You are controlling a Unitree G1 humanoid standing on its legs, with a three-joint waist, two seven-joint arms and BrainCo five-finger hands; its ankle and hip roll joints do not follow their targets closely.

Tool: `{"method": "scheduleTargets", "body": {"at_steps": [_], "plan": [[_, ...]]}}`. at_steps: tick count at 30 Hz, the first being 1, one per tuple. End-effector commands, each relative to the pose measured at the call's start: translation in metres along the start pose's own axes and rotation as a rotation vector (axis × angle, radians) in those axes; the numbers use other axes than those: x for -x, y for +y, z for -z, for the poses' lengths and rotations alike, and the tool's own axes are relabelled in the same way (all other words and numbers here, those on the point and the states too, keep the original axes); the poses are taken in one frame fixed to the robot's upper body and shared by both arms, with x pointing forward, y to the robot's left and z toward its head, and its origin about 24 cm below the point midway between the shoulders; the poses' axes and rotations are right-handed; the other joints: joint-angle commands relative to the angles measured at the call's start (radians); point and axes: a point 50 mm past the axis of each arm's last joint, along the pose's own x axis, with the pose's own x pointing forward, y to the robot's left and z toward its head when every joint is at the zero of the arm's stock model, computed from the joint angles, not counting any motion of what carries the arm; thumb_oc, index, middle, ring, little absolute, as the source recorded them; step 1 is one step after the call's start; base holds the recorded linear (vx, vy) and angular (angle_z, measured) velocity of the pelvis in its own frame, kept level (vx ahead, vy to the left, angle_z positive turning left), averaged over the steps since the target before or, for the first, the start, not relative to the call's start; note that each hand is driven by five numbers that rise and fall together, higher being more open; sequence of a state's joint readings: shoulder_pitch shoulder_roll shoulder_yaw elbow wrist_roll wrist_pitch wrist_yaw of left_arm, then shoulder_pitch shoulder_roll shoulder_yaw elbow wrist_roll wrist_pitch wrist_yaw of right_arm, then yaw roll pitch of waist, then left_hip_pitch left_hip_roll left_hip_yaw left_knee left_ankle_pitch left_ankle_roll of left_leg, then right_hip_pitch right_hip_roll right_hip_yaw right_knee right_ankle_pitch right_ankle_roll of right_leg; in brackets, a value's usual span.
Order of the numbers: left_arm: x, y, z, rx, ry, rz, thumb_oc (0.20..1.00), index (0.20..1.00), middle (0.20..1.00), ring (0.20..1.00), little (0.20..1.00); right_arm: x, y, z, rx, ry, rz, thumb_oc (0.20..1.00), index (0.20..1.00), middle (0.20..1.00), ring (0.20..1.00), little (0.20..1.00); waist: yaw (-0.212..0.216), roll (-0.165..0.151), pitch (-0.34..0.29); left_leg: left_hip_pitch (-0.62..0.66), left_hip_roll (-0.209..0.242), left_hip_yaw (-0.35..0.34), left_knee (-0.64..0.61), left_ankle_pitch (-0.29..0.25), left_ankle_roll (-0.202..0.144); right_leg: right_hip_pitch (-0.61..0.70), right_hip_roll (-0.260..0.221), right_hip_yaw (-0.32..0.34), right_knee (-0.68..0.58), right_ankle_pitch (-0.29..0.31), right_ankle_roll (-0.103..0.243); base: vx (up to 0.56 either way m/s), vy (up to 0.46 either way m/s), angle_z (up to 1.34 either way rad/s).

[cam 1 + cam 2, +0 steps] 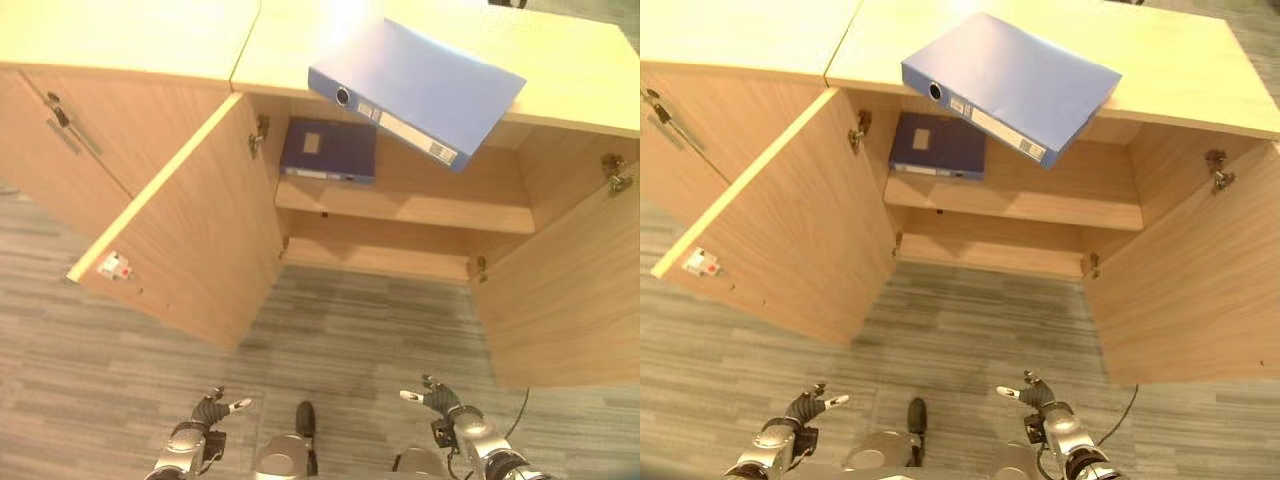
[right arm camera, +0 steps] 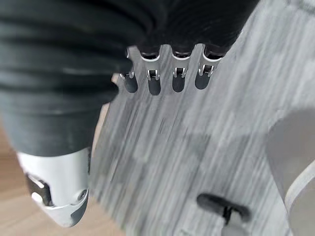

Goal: Put the empty folder in the office cabinet

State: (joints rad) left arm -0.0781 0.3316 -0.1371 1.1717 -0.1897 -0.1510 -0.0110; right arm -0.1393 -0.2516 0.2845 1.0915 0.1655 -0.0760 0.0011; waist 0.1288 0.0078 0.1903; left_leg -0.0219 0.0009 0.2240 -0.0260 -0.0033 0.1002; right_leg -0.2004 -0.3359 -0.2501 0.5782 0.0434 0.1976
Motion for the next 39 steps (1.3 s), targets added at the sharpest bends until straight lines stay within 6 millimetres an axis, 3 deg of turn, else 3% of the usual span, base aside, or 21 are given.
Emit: {"method": "scheduleTargets", "body": {"at_steps": [1,4,7,9,14,18,20,23,25,27,28,30,31,33,34,36,37,39], "plan": [[0.002,0.010,0.002,0.033,-0.001,-0.037,1.000,1.000,1.000,1.000,1.000,0.002,-0.012,-0.005,0.027,-0.041,0.027,1.000,1.000,1.000,1.000,1.000,0.011,0.005,0.032,-0.040,0.081,-0.102,0.051,-0.025,-0.124,0.073,-0.057,-0.116,-0.263,0.070,-0.017,0.24,-0.084,-0.54],[0.001,0.008,0.001,0.029,-0.006,-0.032,1.000,1.000,1.000,1.000,1.000,0.002,-0.014,-0.007,0.016,-0.046,0.032,1.000,1.000,1.000,1.000,1.000,-0.007,0.008,0.047,-0.006,0.090,-0.113,0.069,-0.065,-0.147,0.054,-0.086,-0.114,-0.372,0.099,-0.002,0.23,-0.123,-0.28],[0.001,0.004,0.000,0.015,-0.016,-0.025,1.000,1.000,1.000,1.000,1.000,0.003,-0.019,-0.005,-0.018,-0.045,0.047,1.000,1.000,1.000,1.000,1.000,-0.057,-0.001,0.053,0.026,0.087,-0.150,0.097,-0.112,-0.174,0.008,-0.116,-0.017,-0.521,0.183,0.038,0.28,-0.168,-0.01],[0.001,0.003,0.000,0.001,-0.017,-0.018,1.000,1.000,1.000,1.000,1.000,0.004,-0.021,-0.005,-0.033,-0.045,0.056,1.000,1.000,1.000,1.000,1.000,-0.070,-0.001,0.058,0.047,0.102,-0.156,0.119,-0.139,-0.189,-0.018,-0.130,-0.016,-0.563,0.218,0.054,0.26,-0.190,0.17],[0.001,0.001,0.003,-0.005,-0.008,-0.012,1.000,1.000,1.000,1.000,1.000,0.006,-0.025,0.004,-0.036,-0.019,0.069,1.000,1.000,1.000,1.000,1.000,-0.082,-0.021,0.040,0.089,0.106,-0.164,0.117,-0.166,-0.212,-0.002,-0.131,-0.040,-0.574,0.236,0.063,0.23,-0.199,0.15],[0.003,-0.004,0.011,0.007,0.017,-0.007,1.000,1.000,1.000,1.000,1.000,0.010,-0.032,0.019,-0.019,0.029,0.086,1.000,1.000,1.000,1.000,1.000,-0.096,-0.007,0.010,0.142,0.157,-0.183,0.088,-0.164,-0.243,0.005,-0.103,-0.013,-0.540,0.204,0.056,0.23,-0.237,-0.09],[0.005,-0.006,0.017,0.022,0.036,-0.010,1.000,1.000,1.000,1.000,1.000,0.013,-0.037,0.028,-0.014,0.059,0.102,1.000,1.000,1.000,1.000,1.000,-0.104,0.011,0.002,0.164,0.201,-0.199,0.081,-0.141,-0.262,0.008,-0.068,0.001,-0.508,0.161,0.038,0.16,-0.253,-0.09],[0.005,-0.008,0.019,0.054,0.048,-0.019,1.000,1.000,1.000,1.000,1.000,0.018,-0.048,0.042,-0.050,0.108,0.152,1.000,1.000,1.000,1.000,1.000,-0.122,0.031,-0.010,0.142,0.256,-0.236,0.106,0.021,-0.289,0.016,0.008,0.028,-0.484,0.084,-0.015,0.14,-0.319,0.04],[0.005,-0.010,0.020,0.067,0.052,-0.018,1.000,1.000,1.000,1.000,1.000,0.020,-0.052,0.046,-0.060,0.122,0.167,1.000,1.000,1.000,1.000,1.000,-0.124,0.038,-0.008,0.143,0.271,-0.246,0.120,0.057,-0.293,0.028,0.033,0.029,-0.475,0.060,-0.031,0.09,-0.186,0.23],[0.005,-0.010,0.022,0.077,0.057,-0.019,1.000,1.000,1.000,1.000,1.000,0.023,-0.058,0.053,-0.062,0.147,0.185,1.000,1.000,1.000,1.000,1.000,-0.127,0.038,-0.013,0.131,0.285,-0.270,0.157,0.146,-0.298,0.052,0.061,0.020,-0.471,0.027,-0.057,0.16,-0.329,0.09],[0.006,-0.010,0.024,0.074,0.068,-0.014,1.000,1.000,1.000,1.000,1.000,0.028,-0.062,0.062,-0.071,0.174,0.205,1.000,1.000,1.000,1.000,1.000,-0.129,0.031,-0.009,0.101,0.311,-0.258,0.225,0.233,-0.294,0.087,0.081,0.010,-0.472,-0.008,-0.081,0.14,-0.279,0.10],[0.005,-0.010,0.023,0.077,0.065,-0.009,1.000,1.000,1.000,1.000,1.000,0.029,-0.065,0.063,-0.072,0.179,0.212,1.000,1.000,1.000,1.000,1.000,-0.134,0.018,-0.007,0.062,0.319,-0.247,0.280,0.273,-0.287,0.099,0.082,0.003,-0.478,-0.015,-0.096,0.11,-0.308,0.15],[0.005,-0.010,0.020,0.078,0.057,-0.010,1.000,1.000,1.000,1.000,1.000,0.031,-0.070,0.066,-0.077,0.190,0.225,1.000,1.000,1.000,1.000,1.000,-0.136,-0.004,0.007,0.010,0.339,-0.195,0.376,0.276,-0.276,0.130,0.091,-0.004,-0.480,-0.043,-0.119,0.20,-0.516,0.24],[0.004,-0.015,0.018,0.081,0.054,0.004,1.000,1.000,1.000,1.000,1.000,0.034,-0.075,0.070,-0.076,0.213,0.237,1.000,1.000,1.000,1.000,1.000,-0.125,-0.015,0.016,-0.062,0.305,-0.164,0.401,0.211,-0.264,0.169,0.097,-0.007,-0.488,-0.071,-0.127,0.22,-0.335,0.28],[0.005,-0.016,0.019,0.072,0.058,0.010,1.000,1.000,1.000,1.000,1.000,0.034,-0.075,0.071,-0.077,0.220,0.239,1.000,1.000,1.000,1.000,1.000,-0.120,-0.014,0.013,-0.080,0.291,-0.154,0.374,0.185,-0.260,0.183,0.101,-0.009,-0.493,-0.078,-0.124,0.12,-0.055,0.38],[0.004,-0.016,0.019,0.072,0.057,0.010,1.000,1.000,1.000,1.000,1.000,0.034,-0.075,0.071,-0.077,0.220,0.239,1.000,1.000,1.000,1.000,1.000,-0.121,-0.016,0.010,-0.083,0.287,-0.153,0.369,0.190,-0.258,0.180,0.098,-0.010,-0.496,-0.074,-0.123,0.07,-0.018,0.20],[0.005,-0.018,0.021,0.052,0.064,0.020,1.000,1.000,1.000,1.000,1.000,0.035,-0.076,0.072,-0.083,0.223,0.242,1.000,1.000,1.000,1.000,1.000,-0.115,-0.014,0.009,-0.099,0.278,-0.135,0.331,0.155,-0.259,0.198,0.102,-0.012,-0.501,-0.085,-0.120,0.22,0.033,-0.12],[0.006,-0.020,0.024,0.022,0.077,0.033,1.000,1.000,1.000,1.000,1.000,0.032,-0.074,0.068,-0.094,0.209,0.243,1.000,1.000,1.000,1.000,1.000,-0.088,-0.007,-0.003,-0.142,0.259,-0.115,0.192,0.140,-0.272,0.231,0.106,-0.011,-0.519,-0.093,-0.101,0.28,0.069,0.01]]}}
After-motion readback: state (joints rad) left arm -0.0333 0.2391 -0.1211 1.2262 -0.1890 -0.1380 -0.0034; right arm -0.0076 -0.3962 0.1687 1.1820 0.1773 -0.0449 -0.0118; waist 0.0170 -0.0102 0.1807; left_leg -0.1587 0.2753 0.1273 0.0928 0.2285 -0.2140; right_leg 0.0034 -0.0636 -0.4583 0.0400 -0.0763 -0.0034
